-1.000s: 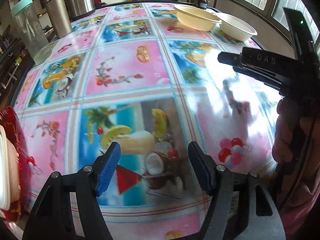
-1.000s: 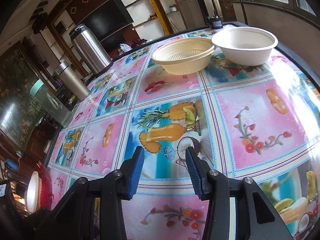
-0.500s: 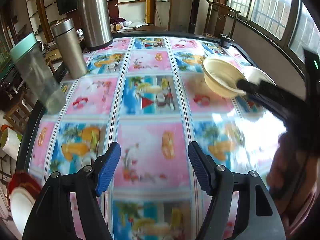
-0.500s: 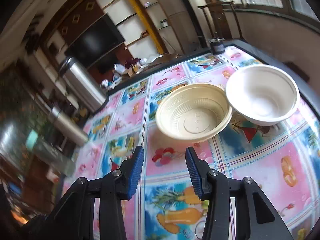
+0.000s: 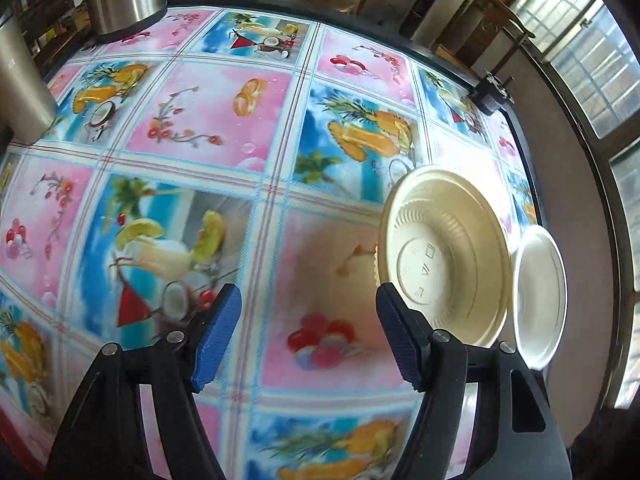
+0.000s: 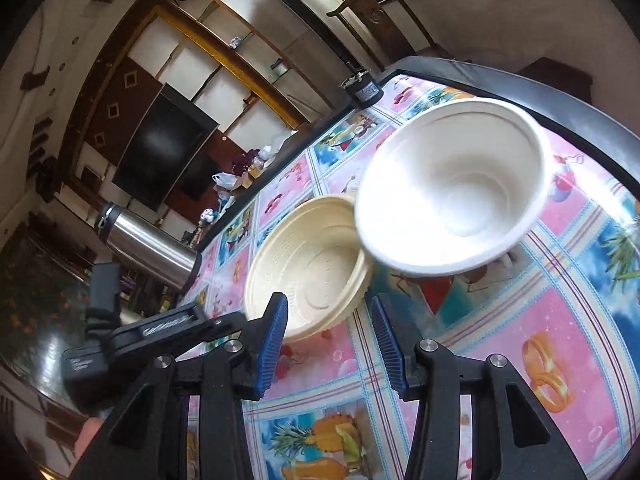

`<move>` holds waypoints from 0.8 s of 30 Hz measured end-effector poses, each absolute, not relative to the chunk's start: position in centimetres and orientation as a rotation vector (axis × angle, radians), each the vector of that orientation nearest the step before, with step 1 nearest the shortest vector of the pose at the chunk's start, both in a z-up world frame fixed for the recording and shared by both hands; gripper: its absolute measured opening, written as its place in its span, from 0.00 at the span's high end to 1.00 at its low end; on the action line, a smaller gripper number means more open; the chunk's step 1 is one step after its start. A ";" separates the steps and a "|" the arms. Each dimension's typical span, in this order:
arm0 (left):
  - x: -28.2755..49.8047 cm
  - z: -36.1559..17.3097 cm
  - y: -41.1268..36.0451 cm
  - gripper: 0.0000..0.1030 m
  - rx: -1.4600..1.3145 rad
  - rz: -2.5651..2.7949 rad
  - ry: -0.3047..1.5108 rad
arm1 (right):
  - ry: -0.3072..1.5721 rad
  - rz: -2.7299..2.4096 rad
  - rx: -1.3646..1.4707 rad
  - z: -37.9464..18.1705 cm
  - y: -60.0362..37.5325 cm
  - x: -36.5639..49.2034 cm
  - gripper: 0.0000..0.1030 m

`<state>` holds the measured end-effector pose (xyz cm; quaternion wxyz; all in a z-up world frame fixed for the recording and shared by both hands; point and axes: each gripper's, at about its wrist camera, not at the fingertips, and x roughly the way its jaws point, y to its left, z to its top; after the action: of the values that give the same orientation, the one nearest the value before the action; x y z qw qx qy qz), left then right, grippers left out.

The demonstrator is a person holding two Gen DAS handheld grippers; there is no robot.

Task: Organize plates and bowls
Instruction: 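Close the right tool on the rim of the cream ribbed bowl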

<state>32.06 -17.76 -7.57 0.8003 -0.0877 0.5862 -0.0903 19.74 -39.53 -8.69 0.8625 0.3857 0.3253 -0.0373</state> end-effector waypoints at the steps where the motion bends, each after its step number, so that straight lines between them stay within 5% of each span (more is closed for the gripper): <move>1: 32.2 -7.5 -18.0 0.33 -0.198 -0.190 1.253 | 0.674 -0.062 0.835 -8.8 -39.9 20.1 0.54; 24: 32.7 -7.6 -19.7 0.33 -0.389 -0.252 1.129 | 0.718 0.042 1.055 -12.5 -41.5 22.2 0.53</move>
<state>32.72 -19.67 -7.57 0.8195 -0.1827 0.5301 -0.1182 22.17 -41.46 -12.51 0.8031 0.4924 0.3351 0.0194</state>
